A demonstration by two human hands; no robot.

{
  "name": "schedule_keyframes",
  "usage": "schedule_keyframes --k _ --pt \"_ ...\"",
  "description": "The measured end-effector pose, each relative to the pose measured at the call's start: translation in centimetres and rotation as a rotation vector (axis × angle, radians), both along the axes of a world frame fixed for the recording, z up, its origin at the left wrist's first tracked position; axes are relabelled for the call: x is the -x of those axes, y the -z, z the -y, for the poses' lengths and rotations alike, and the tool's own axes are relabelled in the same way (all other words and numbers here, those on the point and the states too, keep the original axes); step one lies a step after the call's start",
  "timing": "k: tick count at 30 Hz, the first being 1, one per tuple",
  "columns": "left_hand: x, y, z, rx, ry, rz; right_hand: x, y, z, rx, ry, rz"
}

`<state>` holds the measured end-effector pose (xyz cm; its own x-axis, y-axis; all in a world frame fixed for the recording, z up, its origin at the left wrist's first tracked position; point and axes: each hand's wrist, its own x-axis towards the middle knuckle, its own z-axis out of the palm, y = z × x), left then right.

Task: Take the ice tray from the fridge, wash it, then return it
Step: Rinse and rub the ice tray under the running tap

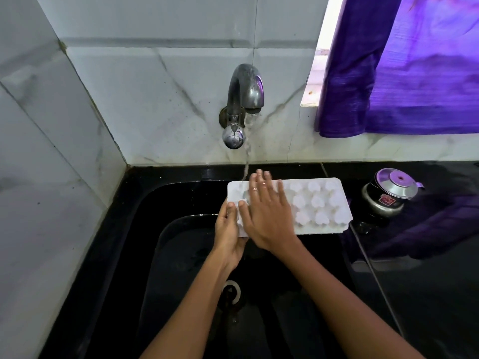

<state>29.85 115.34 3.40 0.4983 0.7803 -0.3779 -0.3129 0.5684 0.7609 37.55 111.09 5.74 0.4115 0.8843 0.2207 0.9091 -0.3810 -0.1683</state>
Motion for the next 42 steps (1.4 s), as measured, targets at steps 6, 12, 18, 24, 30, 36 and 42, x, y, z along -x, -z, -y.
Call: schedule_keyframes --k 6,12,18,24,30,36,42 --pt "0.9 0.2 -1.2 0.025 -0.002 0.064 1.4 0.5 -1.2 0.012 -0.288 0.110" --pt "2.0 1.2 -1.7 0.146 -0.059 0.077 1.1 1.1 -0.3 0.086 -0.508 0.206" --pt "3.2 0.5 -3.0 0.059 -0.137 0.024 0.0 1.1 1.7 0.077 -0.480 0.198" --pt "4.9 0.0 -2.9 0.032 -0.203 -0.020 0.9 0.6 1.7 0.054 -0.397 0.114" --pt "7.2 -0.6 -3.0 0.004 -0.255 -0.100 0.3 0.0 1.7 0.071 -0.319 0.036" --pt "8.1 -1.1 -3.0 0.013 -0.284 -0.104 0.6 0.2 1.4 0.061 -0.302 0.001" --pt "9.0 -0.6 -2.9 0.033 -0.319 -0.108 -0.7 0.8 1.4 0.104 -0.139 -0.006"
